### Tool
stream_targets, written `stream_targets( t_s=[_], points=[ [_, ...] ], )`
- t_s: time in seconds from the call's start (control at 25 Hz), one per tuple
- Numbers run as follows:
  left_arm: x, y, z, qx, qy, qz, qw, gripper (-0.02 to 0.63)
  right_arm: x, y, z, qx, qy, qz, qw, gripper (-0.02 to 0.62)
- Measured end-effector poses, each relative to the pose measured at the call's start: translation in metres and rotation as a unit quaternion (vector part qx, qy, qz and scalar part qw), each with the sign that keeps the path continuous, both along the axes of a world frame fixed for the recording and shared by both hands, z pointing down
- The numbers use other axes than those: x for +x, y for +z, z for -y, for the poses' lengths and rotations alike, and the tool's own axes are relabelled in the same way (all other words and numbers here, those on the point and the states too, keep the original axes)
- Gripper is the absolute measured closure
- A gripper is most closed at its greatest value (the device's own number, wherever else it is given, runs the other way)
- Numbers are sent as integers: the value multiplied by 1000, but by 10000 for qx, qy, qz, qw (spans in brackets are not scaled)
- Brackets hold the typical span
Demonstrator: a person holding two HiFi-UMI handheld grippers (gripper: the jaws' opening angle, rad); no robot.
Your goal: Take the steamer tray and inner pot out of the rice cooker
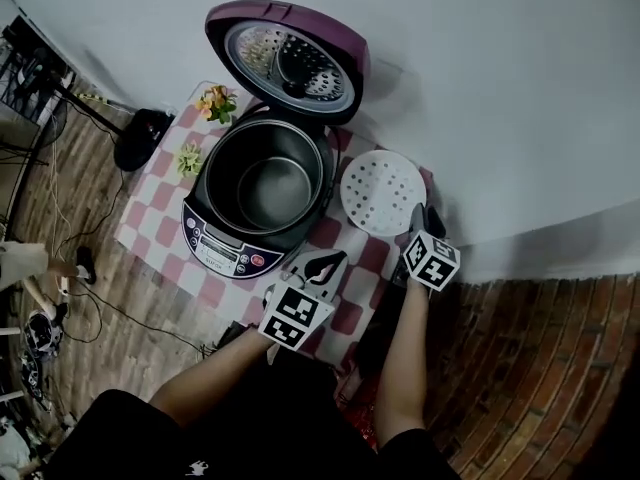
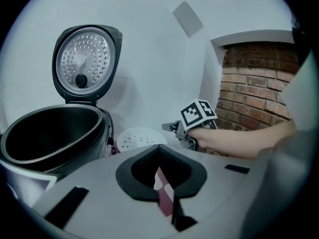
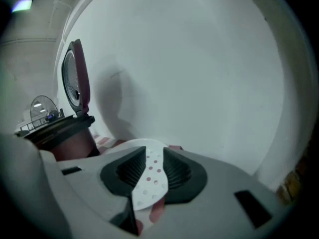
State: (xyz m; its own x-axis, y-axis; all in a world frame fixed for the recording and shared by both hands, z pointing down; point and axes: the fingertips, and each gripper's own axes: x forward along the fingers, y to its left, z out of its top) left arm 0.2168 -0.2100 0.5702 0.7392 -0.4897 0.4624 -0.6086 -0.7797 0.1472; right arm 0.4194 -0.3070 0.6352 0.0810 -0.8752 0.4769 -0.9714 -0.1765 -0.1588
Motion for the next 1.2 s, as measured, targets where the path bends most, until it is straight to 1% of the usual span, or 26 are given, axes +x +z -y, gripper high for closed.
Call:
stream_targets(
  t_s=[0.08,0.12,0.16,0.28,0.44,0.6,0.72,0.92,1.04,1.2],
  points=[
    [-5,-11,-2,57,39,31,10000,603,-17,-13,-5,139,-121,115,9998,534],
    [-9,-16,-3,88,46,34,9999,603,-26,-18,-7,201,-170,168,9995,577],
    [-12,-23,-4,120,47,24,9999,603,-34,-24,-10,255,-215,221,9992,592],
    [-22,-43,-4,258,41,-8,9997,603,-56,-44,-17,391,-354,362,9980,594],
    [-48,-70,4,473,-97,-32,9988,603,-92,-72,-21,519,-698,360,9956,594],
    [-79,-101,18,505,-388,-300,9975,603,-126,-96,-24,596,-960,296,9932,594],
    [-103,-122,28,643,-495,-405,9959,603,-150,-109,-24,630,-1084,234,9918,594],
    [-142,-137,55,785,-560,-379,9946,603,-182,-128,-18,620,-1094,111,9920,594],
    [-164,-140,69,749,-499,-347,9953,603,-200,-135,-15,583,-1093,-1,9923,594],
    [-191,-138,93,832,-535,-210,9949,603,-214,-143,-13,552,-1012,-122,9933,594]
  ],
)
